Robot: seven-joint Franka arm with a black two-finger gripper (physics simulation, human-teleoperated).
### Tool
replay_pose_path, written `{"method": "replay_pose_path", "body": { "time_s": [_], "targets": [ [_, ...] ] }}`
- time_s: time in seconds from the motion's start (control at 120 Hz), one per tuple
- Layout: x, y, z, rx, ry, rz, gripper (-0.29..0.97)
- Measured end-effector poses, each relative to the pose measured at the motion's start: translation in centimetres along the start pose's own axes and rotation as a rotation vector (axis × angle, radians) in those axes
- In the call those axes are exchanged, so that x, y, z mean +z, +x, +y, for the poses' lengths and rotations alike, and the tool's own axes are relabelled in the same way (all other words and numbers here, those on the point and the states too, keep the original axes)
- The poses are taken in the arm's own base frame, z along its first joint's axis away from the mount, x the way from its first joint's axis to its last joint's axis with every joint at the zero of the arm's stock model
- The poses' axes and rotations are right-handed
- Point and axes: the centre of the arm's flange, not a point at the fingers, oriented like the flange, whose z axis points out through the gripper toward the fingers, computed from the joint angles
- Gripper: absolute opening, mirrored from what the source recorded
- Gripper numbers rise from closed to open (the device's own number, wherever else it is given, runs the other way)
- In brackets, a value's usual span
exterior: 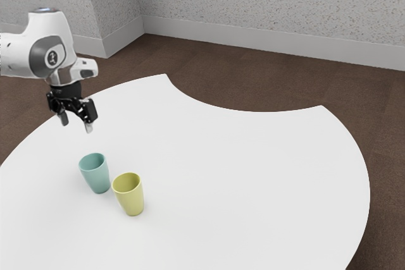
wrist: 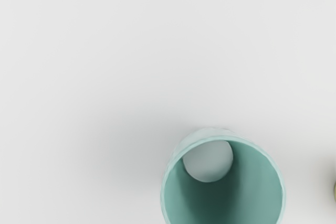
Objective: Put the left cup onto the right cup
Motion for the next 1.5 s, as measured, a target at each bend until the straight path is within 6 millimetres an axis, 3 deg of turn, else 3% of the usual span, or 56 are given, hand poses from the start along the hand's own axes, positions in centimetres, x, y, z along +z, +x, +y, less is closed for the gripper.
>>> {"method": "replay_pose_path", "body": {
  "time_s": [0.575, 1.5],
  "targets": [
    [2.8, 0.3, 0.4, 0.058, 0.001, -0.015, 0.66],
    [6.5, -1.3, 0.5, 0.071, -0.004, -0.016, 0.66]
  ]
}}
